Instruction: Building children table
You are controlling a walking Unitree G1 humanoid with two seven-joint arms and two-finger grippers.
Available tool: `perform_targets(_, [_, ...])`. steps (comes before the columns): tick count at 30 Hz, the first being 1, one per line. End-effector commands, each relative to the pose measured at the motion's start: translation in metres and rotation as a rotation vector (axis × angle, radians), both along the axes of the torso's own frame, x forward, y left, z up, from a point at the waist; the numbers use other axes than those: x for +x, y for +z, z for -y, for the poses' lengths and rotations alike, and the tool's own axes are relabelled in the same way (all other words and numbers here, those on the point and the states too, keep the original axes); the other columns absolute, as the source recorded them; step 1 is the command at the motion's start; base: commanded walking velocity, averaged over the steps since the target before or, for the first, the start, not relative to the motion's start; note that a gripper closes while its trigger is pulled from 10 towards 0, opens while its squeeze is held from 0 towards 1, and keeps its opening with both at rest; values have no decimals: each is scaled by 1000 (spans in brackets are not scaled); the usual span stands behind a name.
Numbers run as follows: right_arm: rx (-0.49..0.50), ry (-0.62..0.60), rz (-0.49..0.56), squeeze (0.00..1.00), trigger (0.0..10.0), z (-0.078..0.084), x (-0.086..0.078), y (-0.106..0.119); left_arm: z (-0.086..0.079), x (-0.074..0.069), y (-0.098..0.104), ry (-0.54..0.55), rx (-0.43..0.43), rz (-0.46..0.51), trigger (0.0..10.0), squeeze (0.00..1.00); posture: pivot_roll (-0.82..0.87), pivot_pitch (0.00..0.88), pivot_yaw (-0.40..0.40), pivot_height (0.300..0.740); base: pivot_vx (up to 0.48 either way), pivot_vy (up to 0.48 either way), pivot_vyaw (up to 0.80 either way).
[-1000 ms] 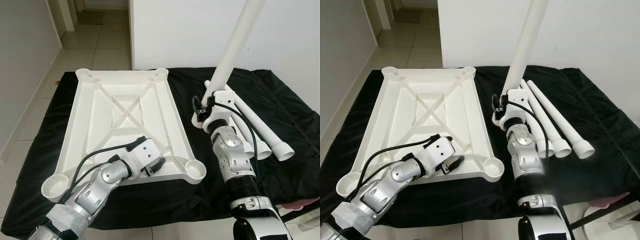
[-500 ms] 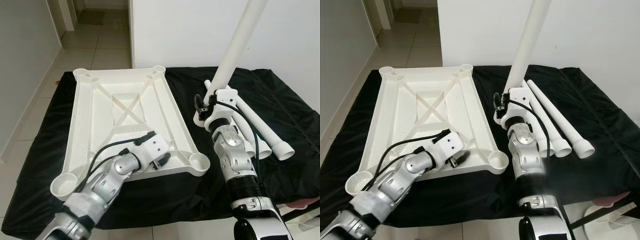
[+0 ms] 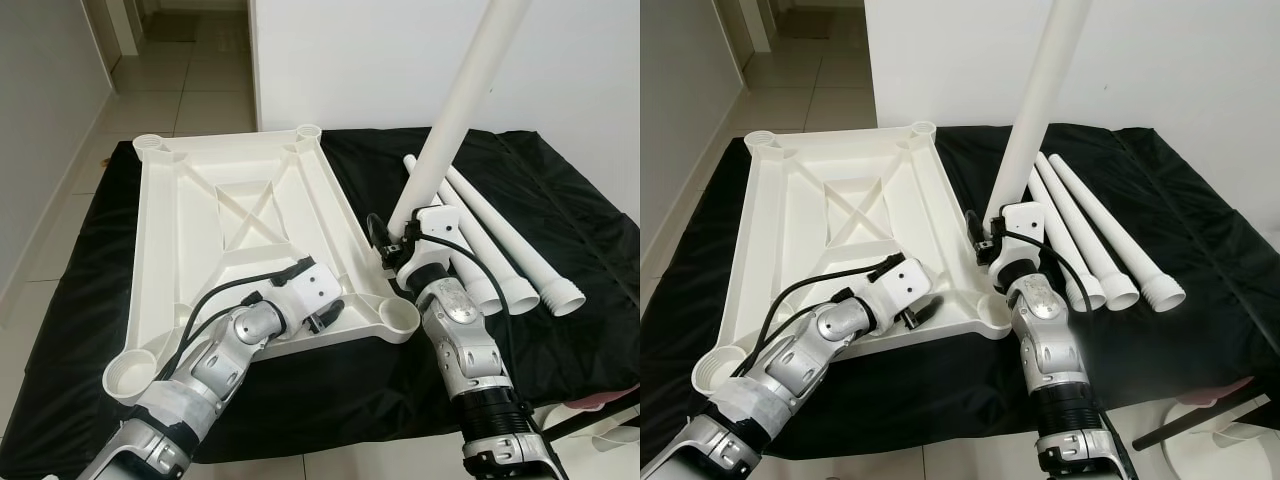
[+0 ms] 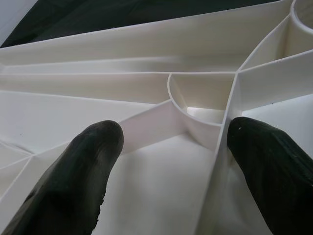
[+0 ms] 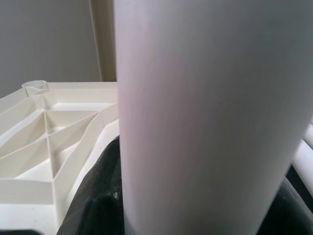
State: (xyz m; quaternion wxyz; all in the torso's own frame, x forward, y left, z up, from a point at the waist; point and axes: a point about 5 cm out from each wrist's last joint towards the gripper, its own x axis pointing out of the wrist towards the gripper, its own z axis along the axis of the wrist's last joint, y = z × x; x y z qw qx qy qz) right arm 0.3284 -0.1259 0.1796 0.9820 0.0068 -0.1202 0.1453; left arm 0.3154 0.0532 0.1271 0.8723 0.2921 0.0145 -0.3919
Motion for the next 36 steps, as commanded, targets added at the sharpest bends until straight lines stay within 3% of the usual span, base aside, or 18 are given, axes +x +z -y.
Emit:
perform_targets(1, [4,15,-4,0,10000,0,-3,0,-17,18,3,213,-18,65,10000,0,-41,74,-15,740,0,0,0])
perform_targets(8, [3,12,-5,0,10000,2,-5,-2,-21,18,10,211,-57,68,10000,0,-45,71,-10,740,0,0,0])
perform_targets(18, [10,12,-11,0,10000,7,-12,-8,-24,-24,18,-47,-277,-76,10000,0,-23,65,-21,740,0,0,0])
perform_targets(27, [-14,24,-22,0,10000,8,-18,-15,-29,-39,29,-49,-384,-144,10000,0,-13,48,-32,740,0,0,0])
perform_targets(28, [-12,31,-28,0,10000,8,-21,-17,-27,-45,31,-66,-405,-155,10000,0,-13,48,-32,740,0,0,0])
perform_targets(36, [-12,37,-29,0,10000,7,-25,-19,-24,-63,31,-122,-431,-190,10000,0,-14,42,-40,740,0,0,0])
